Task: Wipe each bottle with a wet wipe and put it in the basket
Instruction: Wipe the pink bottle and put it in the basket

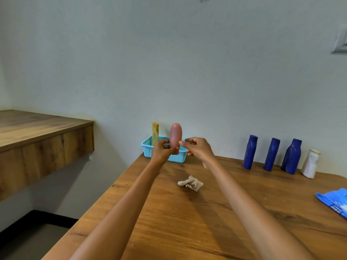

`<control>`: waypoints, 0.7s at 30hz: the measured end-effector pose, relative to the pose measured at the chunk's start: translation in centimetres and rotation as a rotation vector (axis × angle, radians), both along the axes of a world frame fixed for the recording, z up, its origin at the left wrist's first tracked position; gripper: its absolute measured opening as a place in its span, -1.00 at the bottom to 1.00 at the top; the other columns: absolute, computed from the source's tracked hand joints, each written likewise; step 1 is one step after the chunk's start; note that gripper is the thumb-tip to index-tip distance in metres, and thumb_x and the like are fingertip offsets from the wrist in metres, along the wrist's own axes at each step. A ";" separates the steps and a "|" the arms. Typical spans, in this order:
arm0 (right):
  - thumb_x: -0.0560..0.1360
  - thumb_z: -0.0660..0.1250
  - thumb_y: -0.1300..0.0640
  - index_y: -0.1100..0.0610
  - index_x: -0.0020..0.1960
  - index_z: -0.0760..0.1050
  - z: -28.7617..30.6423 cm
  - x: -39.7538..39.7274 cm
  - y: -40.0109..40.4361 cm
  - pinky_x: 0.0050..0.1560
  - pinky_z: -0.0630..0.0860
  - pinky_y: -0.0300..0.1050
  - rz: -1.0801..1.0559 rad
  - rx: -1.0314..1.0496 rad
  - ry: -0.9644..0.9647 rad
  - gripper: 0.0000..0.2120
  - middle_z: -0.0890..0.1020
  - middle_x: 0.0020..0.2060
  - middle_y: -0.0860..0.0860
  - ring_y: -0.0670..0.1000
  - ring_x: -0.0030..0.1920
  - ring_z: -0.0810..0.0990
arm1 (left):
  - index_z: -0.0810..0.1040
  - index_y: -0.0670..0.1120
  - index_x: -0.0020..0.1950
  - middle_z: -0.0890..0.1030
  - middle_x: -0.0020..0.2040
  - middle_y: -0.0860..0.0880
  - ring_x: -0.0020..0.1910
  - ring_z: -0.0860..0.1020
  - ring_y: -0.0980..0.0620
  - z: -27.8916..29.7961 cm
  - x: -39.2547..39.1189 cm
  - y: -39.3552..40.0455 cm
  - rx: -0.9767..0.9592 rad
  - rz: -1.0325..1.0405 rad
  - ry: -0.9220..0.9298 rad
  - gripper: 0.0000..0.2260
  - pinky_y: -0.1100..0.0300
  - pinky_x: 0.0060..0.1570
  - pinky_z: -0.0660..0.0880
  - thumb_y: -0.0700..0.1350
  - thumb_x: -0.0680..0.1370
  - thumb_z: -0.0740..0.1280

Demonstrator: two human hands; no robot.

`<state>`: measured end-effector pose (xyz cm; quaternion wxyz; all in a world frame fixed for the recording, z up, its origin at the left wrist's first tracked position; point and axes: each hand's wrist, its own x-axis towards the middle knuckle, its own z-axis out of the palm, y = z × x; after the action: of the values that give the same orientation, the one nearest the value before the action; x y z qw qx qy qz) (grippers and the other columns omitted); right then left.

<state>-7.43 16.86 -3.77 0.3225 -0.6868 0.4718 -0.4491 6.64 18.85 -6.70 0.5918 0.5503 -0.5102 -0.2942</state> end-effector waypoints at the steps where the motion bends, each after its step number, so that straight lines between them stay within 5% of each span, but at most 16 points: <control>1: 0.41 0.43 -0.08 0.20 0.15 0.53 0.3 0.6 -0.3 0.03 0.60 -0.04 -0.003 -0.007 0.002 -0.55 0.65 -0.05 0.07 0.01 -0.18 0.63 | 0.47 -0.19 0.23 0.65 -0.04 -0.09 -0.09 0.62 0.06 0.0 0.0 -0.4 -0.008 0.011 -0.006 -0.60 0.11 0.03 0.55 -0.18 0.43 0.46; 5: 0.42 0.44 0.01 0.21 0.04 0.57 1.8 2.4 -2.0 -0.05 0.61 -0.10 -0.038 -0.069 -0.013 -0.68 0.66 -0.19 0.07 0.00 -0.28 0.61 | 0.45 -0.18 0.20 0.61 0.07 -0.13 -0.14 0.55 0.12 0.8 0.0 -1.9 -0.041 0.084 -0.099 -0.63 0.36 -0.22 0.46 -0.18 0.44 0.45; 10: 0.42 0.43 0.05 0.17 -0.08 0.58 2.7 3.3 -6.0 -0.05 0.62 -0.05 -0.103 -0.087 0.070 -0.80 0.67 -0.20 0.09 0.05 -0.24 0.66 | 0.30 -0.19 0.42 0.40 0.33 -0.16 0.30 0.41 -0.14 1.8 2.1 -4.7 -0.013 0.170 -0.346 -0.47 0.06 0.20 0.40 -0.08 0.51 0.38; 14: 0.42 0.39 0.07 0.15 -0.14 0.54 1.6 4.9 -9.3 -0.04 0.61 -0.03 -0.149 -0.045 0.081 -0.85 0.68 -0.21 0.09 0.05 -0.25 0.68 | 0.39 -0.17 0.33 0.48 0.25 -0.15 0.20 0.47 -0.11 1.9 4.7 -6.5 -0.071 0.275 -0.220 -0.69 0.02 0.17 0.43 -0.15 0.59 0.22; 21: 0.45 0.34 0.16 0.18 -0.22 0.51 -1.5 9.2 -14.8 0.03 0.60 0.05 -0.104 0.085 0.123 -0.89 0.67 -0.15 0.18 0.14 -0.15 0.68 | 0.38 -0.13 0.34 0.51 0.22 -0.13 0.12 0.47 -0.03 2.3 7.9 -10.0 -0.124 0.335 -0.181 -0.71 0.16 0.07 0.41 -0.18 0.63 0.11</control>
<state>1.79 2.07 -5.24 0.2980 -0.6735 0.5441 -0.4019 14.50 8.81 -4.37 0.6171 0.6141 -0.4798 -0.1092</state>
